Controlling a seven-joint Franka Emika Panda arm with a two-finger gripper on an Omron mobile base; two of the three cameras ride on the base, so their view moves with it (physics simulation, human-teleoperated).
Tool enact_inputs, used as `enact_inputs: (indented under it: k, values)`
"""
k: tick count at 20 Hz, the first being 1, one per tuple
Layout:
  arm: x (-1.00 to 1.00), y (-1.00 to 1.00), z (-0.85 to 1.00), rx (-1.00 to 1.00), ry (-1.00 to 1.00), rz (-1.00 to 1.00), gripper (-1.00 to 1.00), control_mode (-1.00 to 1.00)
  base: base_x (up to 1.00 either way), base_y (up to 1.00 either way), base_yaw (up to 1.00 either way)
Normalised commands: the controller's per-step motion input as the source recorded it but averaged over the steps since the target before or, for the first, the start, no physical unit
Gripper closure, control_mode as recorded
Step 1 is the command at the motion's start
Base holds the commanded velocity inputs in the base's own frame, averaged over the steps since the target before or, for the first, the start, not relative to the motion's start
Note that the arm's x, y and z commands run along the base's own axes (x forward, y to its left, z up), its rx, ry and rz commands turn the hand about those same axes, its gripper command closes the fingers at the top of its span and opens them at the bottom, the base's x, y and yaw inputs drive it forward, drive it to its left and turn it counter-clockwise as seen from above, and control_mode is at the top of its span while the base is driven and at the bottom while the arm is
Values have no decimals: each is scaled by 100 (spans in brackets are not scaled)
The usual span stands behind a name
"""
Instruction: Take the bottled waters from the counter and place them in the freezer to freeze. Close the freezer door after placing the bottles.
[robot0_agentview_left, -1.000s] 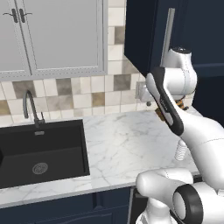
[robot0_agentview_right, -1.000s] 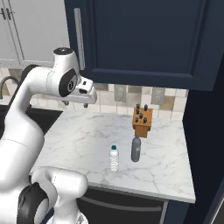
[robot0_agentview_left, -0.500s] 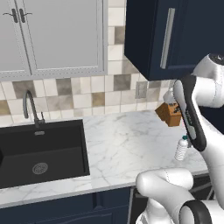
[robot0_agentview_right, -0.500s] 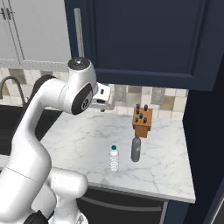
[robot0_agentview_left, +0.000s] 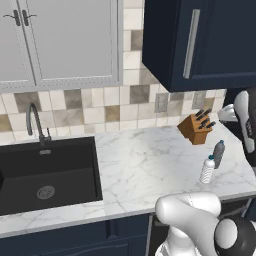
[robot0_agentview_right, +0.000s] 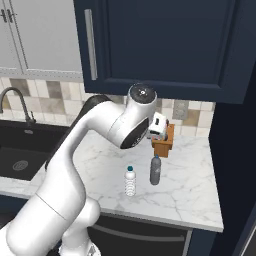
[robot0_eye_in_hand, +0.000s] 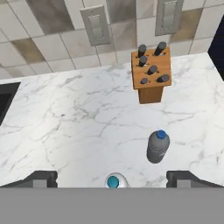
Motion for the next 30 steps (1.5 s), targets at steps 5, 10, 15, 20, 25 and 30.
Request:
enact_inputs:
  k: [5,10,15,20,25,30]
  values:
    - [-4,-36,-26,0,-1,4,-100,-100,0,0,0]
    - [-12,-22,-46,0,-9,16,-100,-100,0,0,0]
    - [-1,-36,-83,0,-1,14,-100,-100,0,0,0]
    - [-4,-17,-80,1,-7,22,-100,-100,0,0,0]
    - [-11,0,-53,2,-31,33,-100,-100,0,0,0]
    - [2,0,-27,3,-11,34,-100,-100,0,0,0]
